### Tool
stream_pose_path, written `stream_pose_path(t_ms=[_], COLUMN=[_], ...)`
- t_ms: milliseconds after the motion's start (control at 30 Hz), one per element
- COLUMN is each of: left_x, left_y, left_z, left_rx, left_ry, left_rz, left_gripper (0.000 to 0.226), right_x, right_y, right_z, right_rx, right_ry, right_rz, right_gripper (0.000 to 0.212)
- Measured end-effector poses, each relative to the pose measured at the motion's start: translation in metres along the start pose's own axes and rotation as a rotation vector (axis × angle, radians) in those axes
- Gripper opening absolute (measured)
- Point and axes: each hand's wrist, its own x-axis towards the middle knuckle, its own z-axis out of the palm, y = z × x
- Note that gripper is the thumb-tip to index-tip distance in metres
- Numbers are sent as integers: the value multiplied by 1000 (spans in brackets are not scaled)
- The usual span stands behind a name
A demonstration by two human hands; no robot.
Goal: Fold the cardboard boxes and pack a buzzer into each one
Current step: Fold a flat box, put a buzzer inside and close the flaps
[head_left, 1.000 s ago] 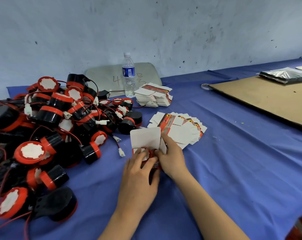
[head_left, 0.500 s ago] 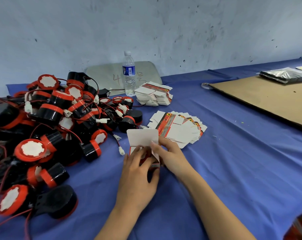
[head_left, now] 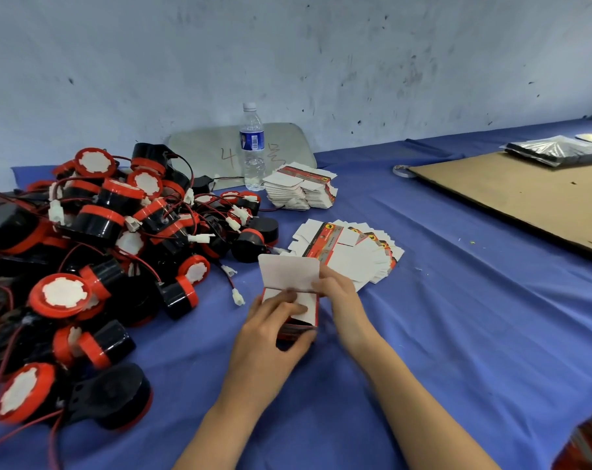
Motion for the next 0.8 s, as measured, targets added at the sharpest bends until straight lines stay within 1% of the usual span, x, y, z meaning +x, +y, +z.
stream_pose_path(t_ms=[33, 100, 133, 167, 233, 367, 400, 467, 500, 600, 667, 733, 800], left_x=[0, 0, 0, 0, -1, 0, 0, 1, 1, 1, 1, 1, 1], left_y=[1, 2, 3, 3, 2, 0, 0, 1, 1, 2, 1, 1, 0], left_z=[0, -1, 0, 1, 2, 4, 4, 5, 6, 6, 6, 6, 4], left_rx=[-17, -32, -38, -45, -56, -67, -70, -71, -72, -88, -83, -71, -67], left_ry=[-37, -91, -107, -115, -114, -91, -83, -69, -63, -52, -54, -63, -59], left_rz=[7, 46, 63, 73, 91, 120, 125, 130, 129, 120, 118, 118, 135], left_gripper=[26, 24, 23, 22, 20, 17, 17, 16, 16, 14, 13, 14, 13], right_x=[-1, 0, 0, -1, 0, 0, 1, 2, 3, 6, 6, 5, 3], right_y=[-2, -4, -5, -5, -7, -4, -4, -3, -2, 0, 2, 3, 4], right_z=[-1, 1, 1, 3, 3, 2, 2, 0, -1, -3, -4, -6, -8], right_rx=[62, 88, 95, 108, 106, -24, -55, -111, -125, -173, -186, -175, -116], right_ry=[34, 123, 160, 186, 187, 178, 177, 162, 155, 150, 150, 117, 32], right_rz=[4, 6, 5, 1, -14, -75, -83, -92, -90, -70, -41, -43, -53], right_gripper=[29, 61, 72, 75, 68, 48, 45, 48, 46, 25, 17, 17, 21])
